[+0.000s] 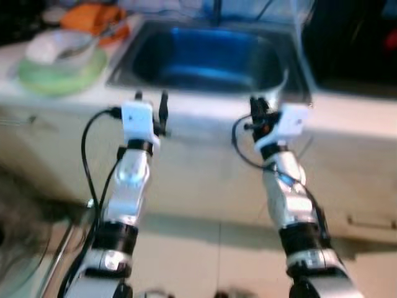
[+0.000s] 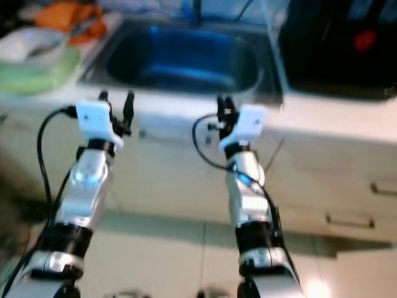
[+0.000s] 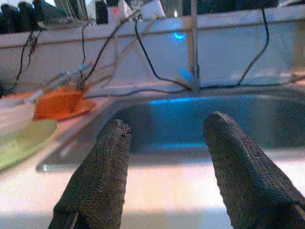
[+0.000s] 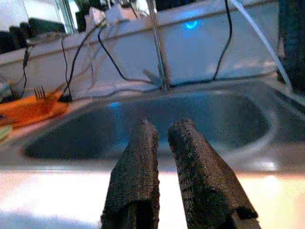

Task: Kitchen organization

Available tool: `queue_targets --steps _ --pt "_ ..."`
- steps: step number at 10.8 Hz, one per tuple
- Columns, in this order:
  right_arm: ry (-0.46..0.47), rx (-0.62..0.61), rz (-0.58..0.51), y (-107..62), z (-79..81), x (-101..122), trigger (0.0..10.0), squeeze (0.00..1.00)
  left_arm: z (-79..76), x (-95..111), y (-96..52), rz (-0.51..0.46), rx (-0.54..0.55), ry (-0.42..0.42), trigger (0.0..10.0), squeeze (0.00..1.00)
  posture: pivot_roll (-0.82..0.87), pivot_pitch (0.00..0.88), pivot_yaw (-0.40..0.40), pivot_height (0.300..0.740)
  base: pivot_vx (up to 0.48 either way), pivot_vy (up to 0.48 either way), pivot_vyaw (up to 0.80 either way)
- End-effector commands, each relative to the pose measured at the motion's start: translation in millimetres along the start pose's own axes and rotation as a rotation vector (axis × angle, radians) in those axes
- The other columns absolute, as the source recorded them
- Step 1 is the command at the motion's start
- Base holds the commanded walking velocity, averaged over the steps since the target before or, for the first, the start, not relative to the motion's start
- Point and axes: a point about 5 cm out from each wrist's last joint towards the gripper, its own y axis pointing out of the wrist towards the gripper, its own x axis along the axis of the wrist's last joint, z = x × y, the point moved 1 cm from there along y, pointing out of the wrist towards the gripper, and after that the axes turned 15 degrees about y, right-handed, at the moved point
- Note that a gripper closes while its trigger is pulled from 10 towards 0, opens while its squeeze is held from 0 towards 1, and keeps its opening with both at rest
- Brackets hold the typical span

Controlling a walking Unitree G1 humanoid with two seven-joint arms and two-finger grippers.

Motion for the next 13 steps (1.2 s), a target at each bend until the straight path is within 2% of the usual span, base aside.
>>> queue_targets --steps 1,9,10,13 --pt "0.012 0.025 0.004 3.0 9.2 -0.5 10.0 0.00 7.2 -1.9 0.0 0.009 0.014 0.019 10.0 0.00 0.01 0.091 -0.013 0.740 0.431 0.000 0.00" --pt "-0.016 0.026 0.009 4.2 9.1 0.0 10.0 0.00 3.6 2.6 1.7 -0.008 0.004 0.016 10.0 0.00 0.01 0.073 -0.013 0.740 0.429 0.000 0.00" --pt "-0.018 0.028 0.008 4.3 9.2 0.2 10.0 0.00 2.5 4.6 1.7 -0.015 0.002 0.017 10.0 0.00 0.01 0.070 -0.014 0.740 0.431 0.000 0.48" --pt "-0.001 0.026 0.009 4.6 9.8 -0.8 10.0 0.00 1.0 5.6 1.2 -0.022 -0.005 0.022 10.0 0.00 0.02 0.066 -0.014 0.740 0.423 0.000 0.00"
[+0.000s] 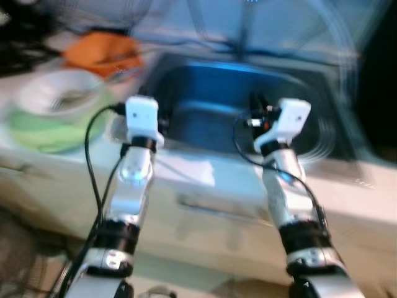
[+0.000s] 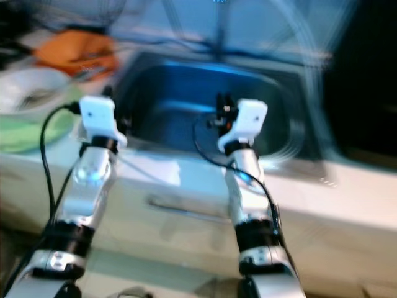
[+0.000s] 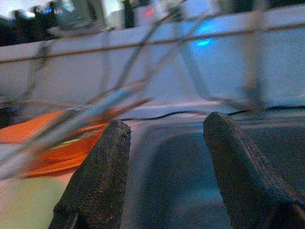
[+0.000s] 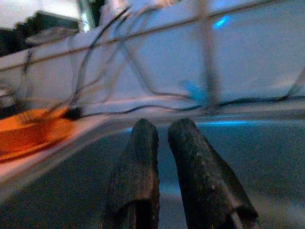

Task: Kitchen organization

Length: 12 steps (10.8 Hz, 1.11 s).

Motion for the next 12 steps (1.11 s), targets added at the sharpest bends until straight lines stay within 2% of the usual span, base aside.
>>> queue_targets --steps 1,3,7,10,12 --pt "-0.012 0.005 -0.002 1.0 -1.0 2.0 10.0 0.00 -1.9 2.5 0.4 -0.007 0.000 0.009 10.0 0.00 0.02 0.069 -0.016 0.740 0.000 0.000 0.00" --pt "-0.014 0.000 -0.001 0.5 -2.0 2.2 10.0 0.00 -4.1 3.9 -0.1 -0.012 -0.007 0.012 10.0 0.00 0.02 0.079 -0.016 0.740 0.000 0.000 0.00" --pt "-0.015 -0.011 0.000 -0.6 -3.9 1.6 10.0 0.00 -8.0 7.4 -0.2 -0.028 -0.029 0.020 10.0 0.00 0.02 0.091 -0.016 0.740 0.000 0.000 0.76" --pt "-0.011 -0.017 0.009 -0.8 -4.6 0.0 10.0 0.00 -9.0 7.8 -0.1 -0.029 -0.040 0.029 10.0 0.00 0.02 0.092 -0.016 0.740 0.000 0.000 0.00" --pt "-0.008 -0.018 0.012 -0.7 -4.0 -0.8 10.0 0.00 -9.5 11.7 3.4 -0.047 -0.070 0.077 10.0 0.00 0.02 0.091 -0.014 0.740 0.000 0.000 0.00"
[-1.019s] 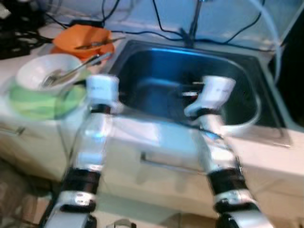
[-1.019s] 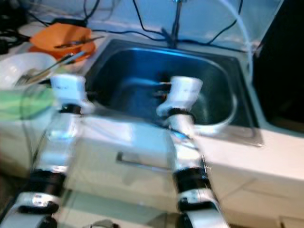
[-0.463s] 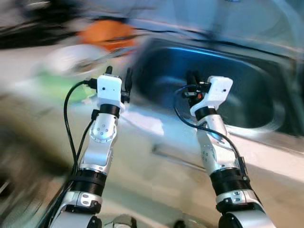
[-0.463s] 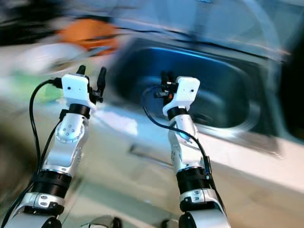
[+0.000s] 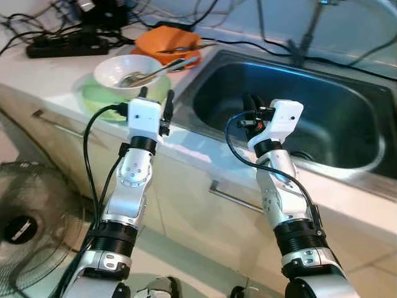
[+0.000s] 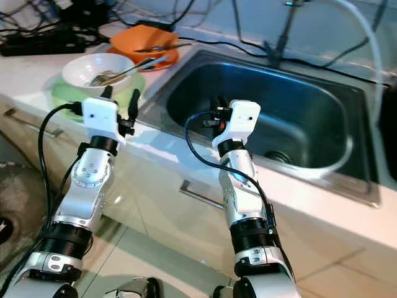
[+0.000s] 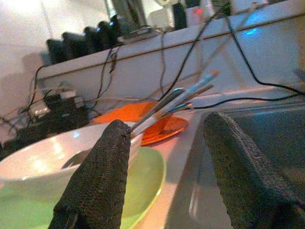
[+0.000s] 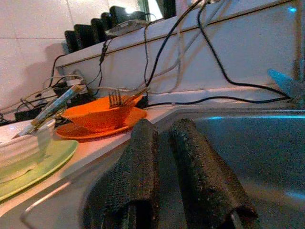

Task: Kitchen organization

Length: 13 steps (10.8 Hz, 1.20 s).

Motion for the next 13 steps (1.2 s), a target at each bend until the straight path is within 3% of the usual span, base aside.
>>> queue_targets --steps 1,2,4,6,13 --pt "0.001 -0.012 0.014 -0.3 -1.9 -2 10.0 0.00 0.4 8 6.5 -0.031 -0.034 0.060 10.0 0.00 0.02 0.092 -0.014 0.740 0.000 0.000 0.00" --pt "0.004 -0.013 0.015 0.2 -1.7 -3 10.0 0.00 2.3 6 10.5 -0.003 -0.061 0.135 10.0 0.00 0.02 0.092 -0.014 0.740 0.000 0.000 0.00" --pt "0.008 -0.015 0.018 0.4 -1.4 -3 10.0 0.00 8.7 1 19.5 0.056 -0.082 0.182 10.0 0.00 0.02 0.091 -0.011 0.740 0.000 0.000 0.00" --pt "-0.002 -0.011 0.024 0.2 -1.2 -4 10.0 0.00 7.1 6 18.2 0.006 -0.069 0.229 10.0 0.00 0.02 0.090 -0.012 0.740 0.000 0.000 0.00" --pt "0.024 -0.022 0.028 1.9 -1.9 -4 10.0 0.00 14.1 12 20.4 -0.010 -0.027 0.249 10.0 0.00 0.03 0.091 -0.017 0.740 0.281 0.000 0.00"
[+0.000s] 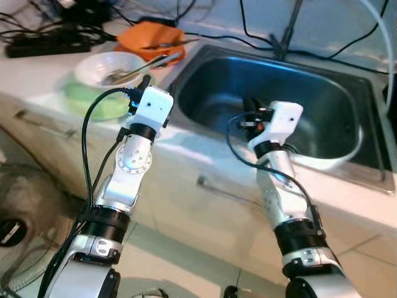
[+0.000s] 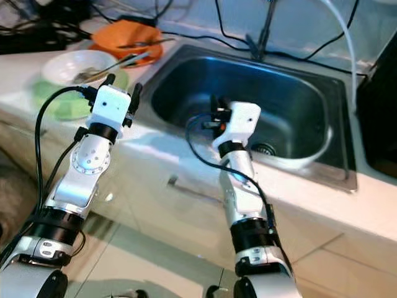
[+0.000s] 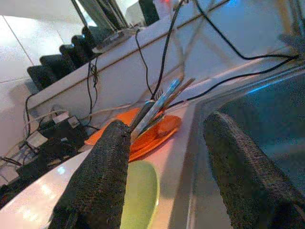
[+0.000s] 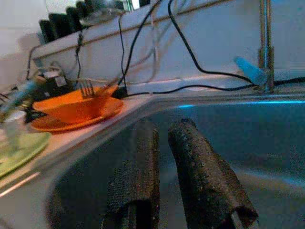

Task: Kitchen organization

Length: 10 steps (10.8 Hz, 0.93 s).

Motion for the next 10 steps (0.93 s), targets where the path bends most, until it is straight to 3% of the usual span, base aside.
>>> queue_targets --steps 1,5,10 --pt "0.018 0.000 0.002 3.0 1.8 1 10.0 0.00 6.5 4 2.0 -0.019 0.023 0.014 10.0 0.00 0.03 0.091 -0.017 0.740 0.409 0.000 0.00" --pt "0.015 0.009 -0.011 2.4 3.2 2 10.0 0.00 5.4 12 1.0 -0.060 0.023 0.018 10.0 0.00 0.03 0.092 -0.016 0.740 0.371 0.000 0.00" --pt "0.019 0.004 -0.009 1.9 3.1 1 10.0 0.00 -0.9 21 -2.6 -0.110 -0.012 -0.031 10.0 0.00 0.03 0.093 -0.016 0.740 0.000 0.000 0.00"
